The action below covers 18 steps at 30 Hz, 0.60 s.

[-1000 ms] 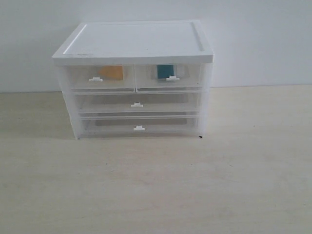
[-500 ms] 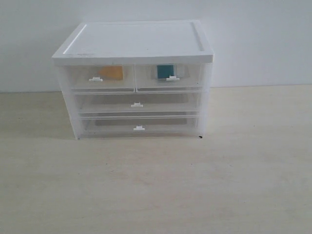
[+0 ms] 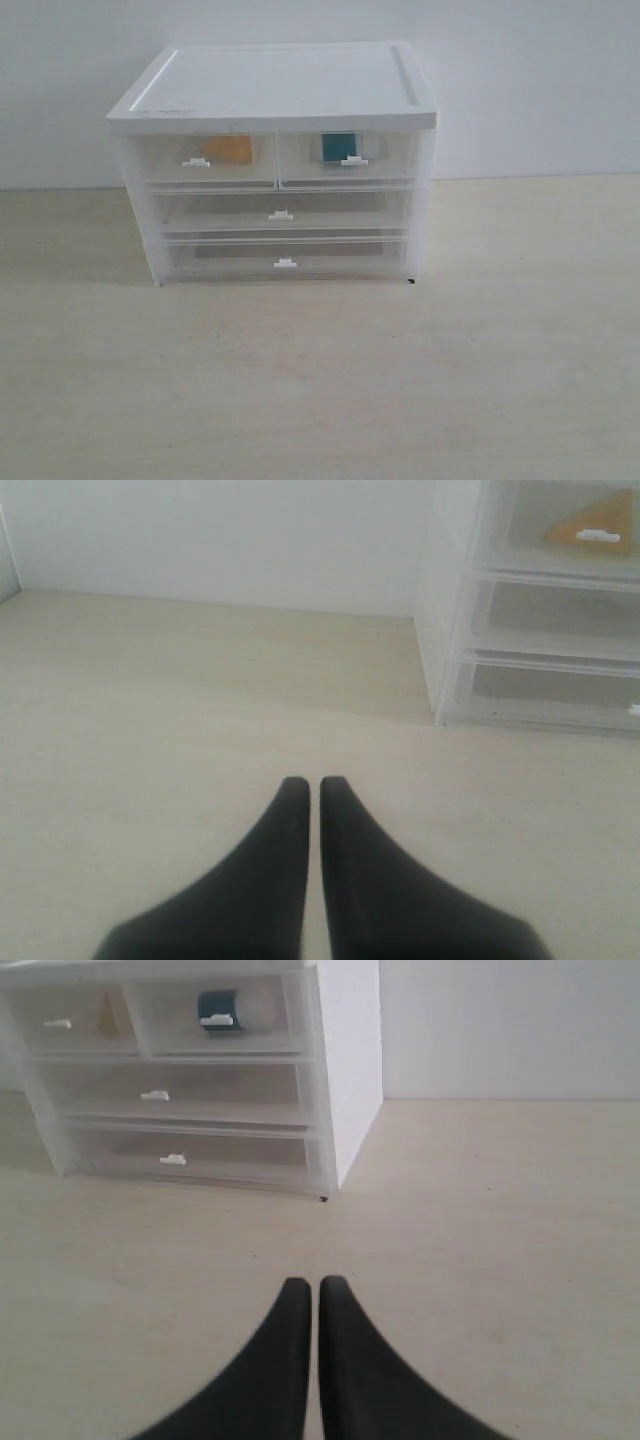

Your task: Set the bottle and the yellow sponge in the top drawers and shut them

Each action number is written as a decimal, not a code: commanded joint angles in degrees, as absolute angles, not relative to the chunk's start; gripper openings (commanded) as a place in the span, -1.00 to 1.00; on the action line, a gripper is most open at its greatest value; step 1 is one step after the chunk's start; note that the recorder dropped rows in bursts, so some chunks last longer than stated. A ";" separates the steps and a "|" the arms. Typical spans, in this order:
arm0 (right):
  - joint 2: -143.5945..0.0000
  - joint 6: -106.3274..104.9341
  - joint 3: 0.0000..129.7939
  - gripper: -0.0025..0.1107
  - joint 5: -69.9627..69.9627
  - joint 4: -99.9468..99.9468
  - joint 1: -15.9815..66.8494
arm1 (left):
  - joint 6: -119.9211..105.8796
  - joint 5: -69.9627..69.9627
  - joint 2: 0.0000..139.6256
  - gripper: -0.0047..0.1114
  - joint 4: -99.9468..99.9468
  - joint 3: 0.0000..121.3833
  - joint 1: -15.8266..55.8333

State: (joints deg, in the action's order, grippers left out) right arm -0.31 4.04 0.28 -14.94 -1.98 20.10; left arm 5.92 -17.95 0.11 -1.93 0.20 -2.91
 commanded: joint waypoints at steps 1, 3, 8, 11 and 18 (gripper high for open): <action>0.00 3.00 0.00 -0.96 -16.95 -2.36 16.82 | 6.46 -17.79 0.00 -0.85 -2.32 0.00 -2.77; 0.00 3.00 0.00 -0.96 -18.54 -2.36 15.12 | 6.46 -17.79 0.00 -0.85 -2.32 0.00 -2.77; 0.00 3.00 0.00 -0.96 -20.07 -2.20 11.61 | 6.46 -17.79 0.00 -0.85 -2.32 0.00 -2.77; 0.00 3.00 0.00 -0.96 -19.95 -2.20 11.19 | 6.46 -17.79 0.00 -0.85 -2.32 0.00 -2.77; 0.00 3.00 0.00 -0.96 -19.95 -2.20 11.19 | 6.46 -17.79 0.00 -0.85 -2.32 0.00 -2.77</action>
